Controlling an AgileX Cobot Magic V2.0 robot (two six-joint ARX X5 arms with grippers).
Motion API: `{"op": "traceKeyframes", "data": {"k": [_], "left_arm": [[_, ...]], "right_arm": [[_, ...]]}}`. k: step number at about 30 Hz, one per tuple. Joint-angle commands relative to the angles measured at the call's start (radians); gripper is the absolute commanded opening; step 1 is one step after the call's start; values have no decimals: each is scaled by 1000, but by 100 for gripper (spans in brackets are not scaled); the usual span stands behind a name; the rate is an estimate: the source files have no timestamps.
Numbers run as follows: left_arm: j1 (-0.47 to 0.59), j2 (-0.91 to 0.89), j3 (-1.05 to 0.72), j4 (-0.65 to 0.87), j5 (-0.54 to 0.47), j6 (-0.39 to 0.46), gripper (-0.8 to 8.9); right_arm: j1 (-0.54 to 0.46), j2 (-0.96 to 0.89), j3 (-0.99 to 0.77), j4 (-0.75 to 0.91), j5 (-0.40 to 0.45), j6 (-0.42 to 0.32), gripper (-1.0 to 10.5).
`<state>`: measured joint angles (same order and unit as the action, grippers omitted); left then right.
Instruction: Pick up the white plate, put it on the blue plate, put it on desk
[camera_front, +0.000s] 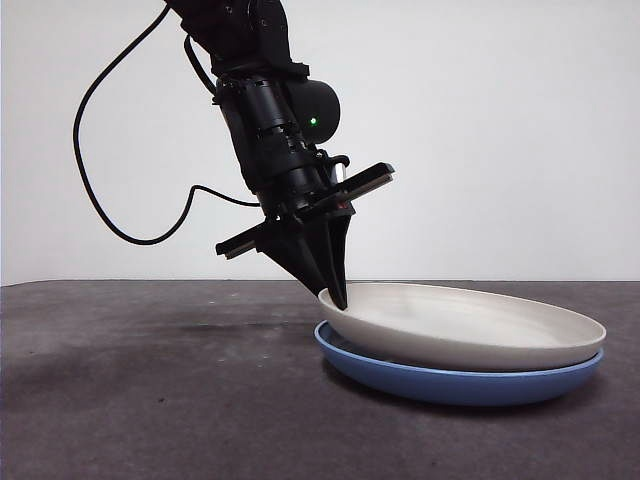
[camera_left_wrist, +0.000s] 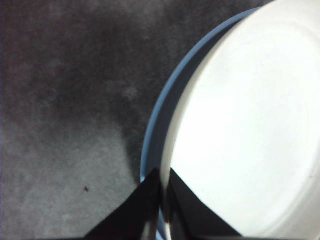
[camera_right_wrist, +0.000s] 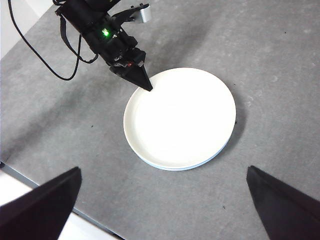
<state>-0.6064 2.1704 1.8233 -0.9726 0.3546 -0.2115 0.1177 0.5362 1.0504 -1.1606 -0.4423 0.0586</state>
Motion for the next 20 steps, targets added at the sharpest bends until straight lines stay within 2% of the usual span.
{"op": "traceKeyframes", "data": {"k": [1, 5, 7, 10, 13, 16, 20], "left_arm": [[-7, 26, 31, 5, 2, 10, 170], [-7, 26, 44, 0, 2, 20, 475], [-7, 26, 56, -2, 2, 20, 537], [-7, 26, 98, -29, 2, 27, 543], [-7, 26, 161, -96, 2, 67, 543], [-6, 26, 254, -217, 1, 129, 546], [-6, 18, 369, -376, 1, 187, 600]], "right_arm": [[4, 2, 19, 6, -2, -7, 622], [4, 2, 18, 6, -2, -7, 622], [4, 2, 19, 6, -2, -7, 621], [4, 2, 19, 6, -2, -7, 621], [4, 2, 19, 7, -1, -7, 622], [4, 2, 19, 7, -1, -7, 622], [4, 4, 18, 7, -1, -4, 621]]}}
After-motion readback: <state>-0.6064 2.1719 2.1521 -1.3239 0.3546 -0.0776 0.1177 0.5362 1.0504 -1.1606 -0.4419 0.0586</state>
